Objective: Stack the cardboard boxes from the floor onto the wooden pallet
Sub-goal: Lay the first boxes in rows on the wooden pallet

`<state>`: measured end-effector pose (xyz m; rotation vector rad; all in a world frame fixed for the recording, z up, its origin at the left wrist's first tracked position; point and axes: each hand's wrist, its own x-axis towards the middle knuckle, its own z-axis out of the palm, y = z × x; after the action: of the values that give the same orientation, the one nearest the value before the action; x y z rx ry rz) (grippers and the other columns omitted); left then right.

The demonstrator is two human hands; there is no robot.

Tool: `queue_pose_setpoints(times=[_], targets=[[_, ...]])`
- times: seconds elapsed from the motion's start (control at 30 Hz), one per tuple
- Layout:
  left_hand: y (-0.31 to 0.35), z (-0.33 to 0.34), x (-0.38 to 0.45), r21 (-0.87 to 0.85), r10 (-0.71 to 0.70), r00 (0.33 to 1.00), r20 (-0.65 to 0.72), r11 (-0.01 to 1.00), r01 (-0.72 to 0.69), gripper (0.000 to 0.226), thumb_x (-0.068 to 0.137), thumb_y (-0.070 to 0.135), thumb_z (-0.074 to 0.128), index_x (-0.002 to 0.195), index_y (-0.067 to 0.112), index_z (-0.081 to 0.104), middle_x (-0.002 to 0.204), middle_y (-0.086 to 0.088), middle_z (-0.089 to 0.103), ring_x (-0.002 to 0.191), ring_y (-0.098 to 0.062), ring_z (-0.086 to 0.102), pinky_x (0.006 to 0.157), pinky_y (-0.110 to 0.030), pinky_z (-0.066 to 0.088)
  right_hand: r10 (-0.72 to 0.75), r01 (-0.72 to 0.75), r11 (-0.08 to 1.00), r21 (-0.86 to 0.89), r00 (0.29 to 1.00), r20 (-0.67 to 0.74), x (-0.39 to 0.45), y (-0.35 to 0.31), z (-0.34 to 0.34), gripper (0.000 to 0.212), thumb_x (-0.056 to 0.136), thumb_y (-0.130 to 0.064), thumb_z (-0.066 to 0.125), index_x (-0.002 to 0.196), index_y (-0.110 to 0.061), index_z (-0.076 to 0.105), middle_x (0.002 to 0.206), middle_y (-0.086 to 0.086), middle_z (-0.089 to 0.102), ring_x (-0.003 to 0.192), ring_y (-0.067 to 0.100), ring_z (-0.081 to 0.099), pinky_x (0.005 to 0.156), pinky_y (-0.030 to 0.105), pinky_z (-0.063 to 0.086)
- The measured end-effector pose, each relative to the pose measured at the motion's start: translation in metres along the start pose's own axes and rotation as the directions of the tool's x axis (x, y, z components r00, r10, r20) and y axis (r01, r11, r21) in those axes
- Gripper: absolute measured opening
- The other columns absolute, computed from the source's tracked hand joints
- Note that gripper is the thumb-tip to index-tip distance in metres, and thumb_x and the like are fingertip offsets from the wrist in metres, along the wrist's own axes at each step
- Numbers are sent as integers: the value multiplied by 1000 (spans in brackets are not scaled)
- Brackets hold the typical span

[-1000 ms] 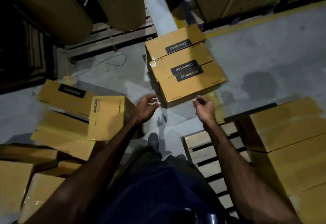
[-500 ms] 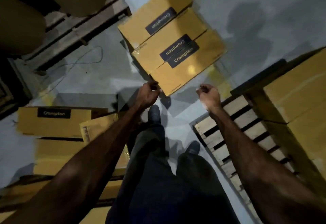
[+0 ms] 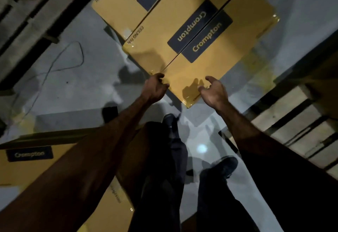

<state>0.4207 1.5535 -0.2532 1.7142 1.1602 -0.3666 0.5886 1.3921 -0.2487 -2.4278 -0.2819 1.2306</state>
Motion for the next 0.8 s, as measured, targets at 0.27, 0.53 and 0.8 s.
queue_pose_setpoints(times=[0.27,0.53,0.8], targets=[[-26,19,29,1,48,999,-26,999,-48,69,83,38,60,140,0,57,122,-14,68,113,-35,65,89,-32,45,-39,93,949,-302,983,179,48,42,53,75,98,-37,65,162,-19,29,176,3,9,157,30,26,124,45,32],[-23,26,30,43,124,991,-48,992,-122,66,85,38,60,137,-3,59,124,-21,69,115,-35,66,94,-40,52,-40,120,915,-384,977,209,33,79,45,88,101,-37,61,167,-9,10,177,5,-3,161,29,11,122,51,33],[-17,65,32,5,109,993,-54,994,-109,72,94,53,53,142,-1,57,134,-23,66,125,-36,62,104,-50,51,170,-207,940,270,973,154,30,202,44,8,106,-28,57,108,-27,49,110,9,47,96,23,48,78,31,49]])
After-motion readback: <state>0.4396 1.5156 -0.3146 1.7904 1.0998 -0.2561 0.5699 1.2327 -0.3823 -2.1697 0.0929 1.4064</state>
